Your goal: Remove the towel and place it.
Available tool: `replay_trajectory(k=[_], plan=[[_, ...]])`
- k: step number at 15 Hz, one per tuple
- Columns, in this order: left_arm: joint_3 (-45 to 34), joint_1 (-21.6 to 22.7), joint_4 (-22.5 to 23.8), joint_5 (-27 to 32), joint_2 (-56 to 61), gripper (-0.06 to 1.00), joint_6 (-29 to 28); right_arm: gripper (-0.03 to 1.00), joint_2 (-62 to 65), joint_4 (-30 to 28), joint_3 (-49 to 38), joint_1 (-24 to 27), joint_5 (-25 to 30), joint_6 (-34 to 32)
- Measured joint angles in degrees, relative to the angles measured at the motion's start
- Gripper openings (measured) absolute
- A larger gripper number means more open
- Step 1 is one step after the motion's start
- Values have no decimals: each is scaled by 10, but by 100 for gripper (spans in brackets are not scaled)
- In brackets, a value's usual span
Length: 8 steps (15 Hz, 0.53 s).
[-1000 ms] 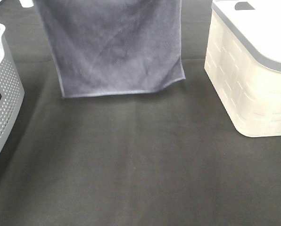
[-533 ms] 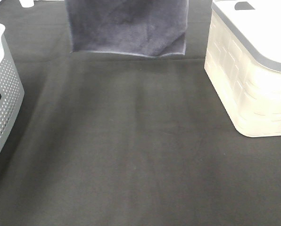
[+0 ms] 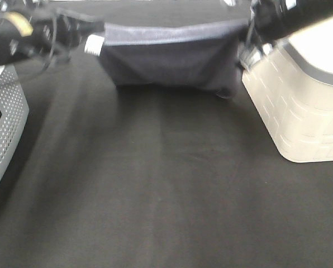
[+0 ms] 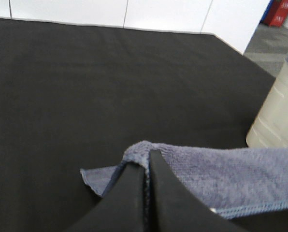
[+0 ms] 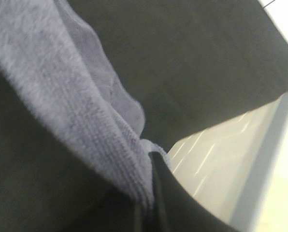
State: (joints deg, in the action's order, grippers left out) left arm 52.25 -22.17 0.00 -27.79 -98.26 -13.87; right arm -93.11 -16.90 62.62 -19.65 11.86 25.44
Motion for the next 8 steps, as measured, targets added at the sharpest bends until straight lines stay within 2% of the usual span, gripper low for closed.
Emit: replay_trajectory(k=[3, 5, 8], plan=[[-105, -17, 0, -7, 53, 0, 2, 2, 37, 0, -81, -10, 0, 1], [-163, -18, -5, -9, 74, 0, 2, 2, 48, -13, -113, -42, -1, 1], [-209, -21, -5, -9, 75, 0, -2, 2, 48, -15, -143, -47, -1, 1]])
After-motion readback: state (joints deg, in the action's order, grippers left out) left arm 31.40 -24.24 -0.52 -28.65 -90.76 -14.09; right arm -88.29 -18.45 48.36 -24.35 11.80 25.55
